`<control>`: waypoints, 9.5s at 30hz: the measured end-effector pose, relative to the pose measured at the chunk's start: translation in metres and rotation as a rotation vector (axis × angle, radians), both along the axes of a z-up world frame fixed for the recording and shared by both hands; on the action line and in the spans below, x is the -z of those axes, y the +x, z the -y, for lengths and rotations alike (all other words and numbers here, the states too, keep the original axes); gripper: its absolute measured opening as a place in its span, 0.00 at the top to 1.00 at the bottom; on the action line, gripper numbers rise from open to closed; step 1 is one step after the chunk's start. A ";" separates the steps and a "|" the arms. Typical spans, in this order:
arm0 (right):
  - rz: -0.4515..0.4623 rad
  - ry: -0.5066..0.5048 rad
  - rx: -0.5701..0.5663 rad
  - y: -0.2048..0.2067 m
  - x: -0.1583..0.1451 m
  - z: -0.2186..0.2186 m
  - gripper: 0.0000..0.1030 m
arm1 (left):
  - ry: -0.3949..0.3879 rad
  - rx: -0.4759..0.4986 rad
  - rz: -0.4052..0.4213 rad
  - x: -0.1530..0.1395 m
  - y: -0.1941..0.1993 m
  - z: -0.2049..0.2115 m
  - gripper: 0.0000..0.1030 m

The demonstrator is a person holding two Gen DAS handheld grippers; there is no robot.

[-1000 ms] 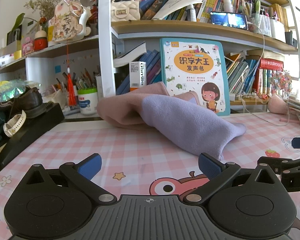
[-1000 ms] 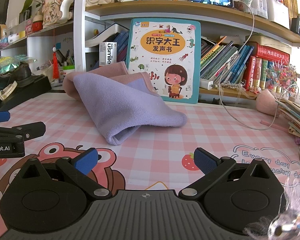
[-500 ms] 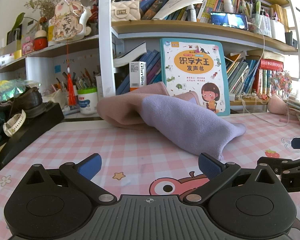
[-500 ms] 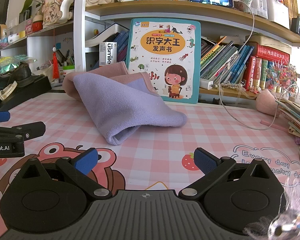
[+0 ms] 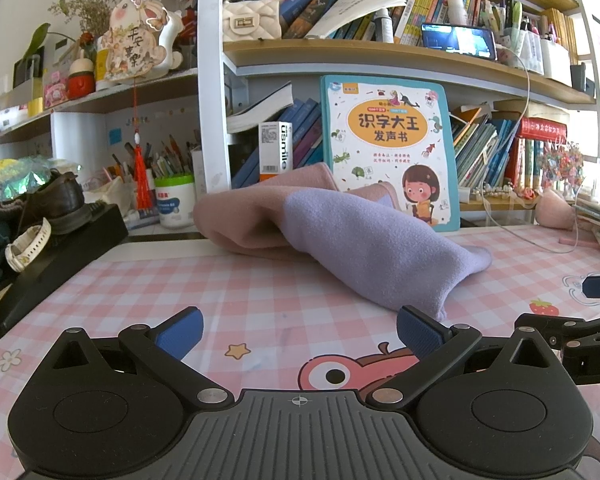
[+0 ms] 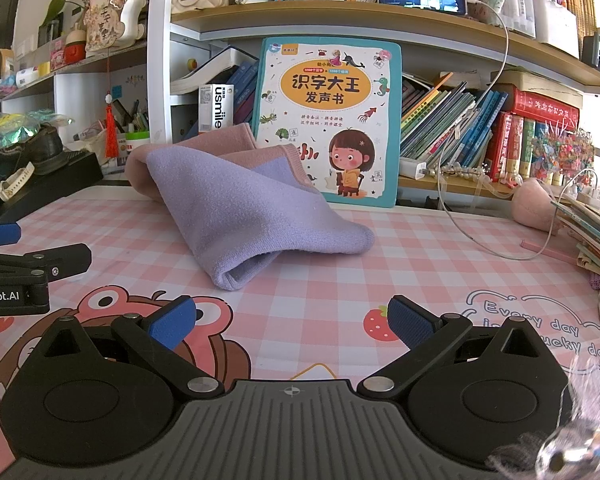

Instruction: Fold clothes

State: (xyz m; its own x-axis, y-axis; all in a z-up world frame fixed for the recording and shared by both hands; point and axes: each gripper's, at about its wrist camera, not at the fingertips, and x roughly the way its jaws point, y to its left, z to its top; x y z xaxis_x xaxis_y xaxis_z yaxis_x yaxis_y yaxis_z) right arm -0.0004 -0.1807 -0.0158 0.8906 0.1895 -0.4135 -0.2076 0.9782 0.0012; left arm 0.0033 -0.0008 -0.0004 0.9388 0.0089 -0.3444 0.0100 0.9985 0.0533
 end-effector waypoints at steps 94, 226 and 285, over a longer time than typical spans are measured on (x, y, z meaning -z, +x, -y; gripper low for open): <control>0.018 0.034 -0.001 -0.004 -0.001 0.003 0.00 | 0.028 -0.042 0.057 -0.004 -0.010 0.001 0.00; -0.061 -0.150 -0.367 -0.026 -0.047 0.024 0.34 | -0.074 0.374 -0.030 -0.009 -0.056 -0.021 0.19; -0.054 -0.638 0.041 0.071 -0.036 0.108 0.96 | -0.107 0.196 -0.277 0.009 -0.050 -0.107 0.94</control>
State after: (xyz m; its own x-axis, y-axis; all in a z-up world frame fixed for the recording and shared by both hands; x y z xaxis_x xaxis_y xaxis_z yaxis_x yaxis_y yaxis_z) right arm 0.0703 -0.2885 0.0204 0.8666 -0.1420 -0.4784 -0.1862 0.7974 -0.5740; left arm -0.0468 0.1064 -0.0090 0.7900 -0.2121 -0.5752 0.2015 0.9760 -0.0832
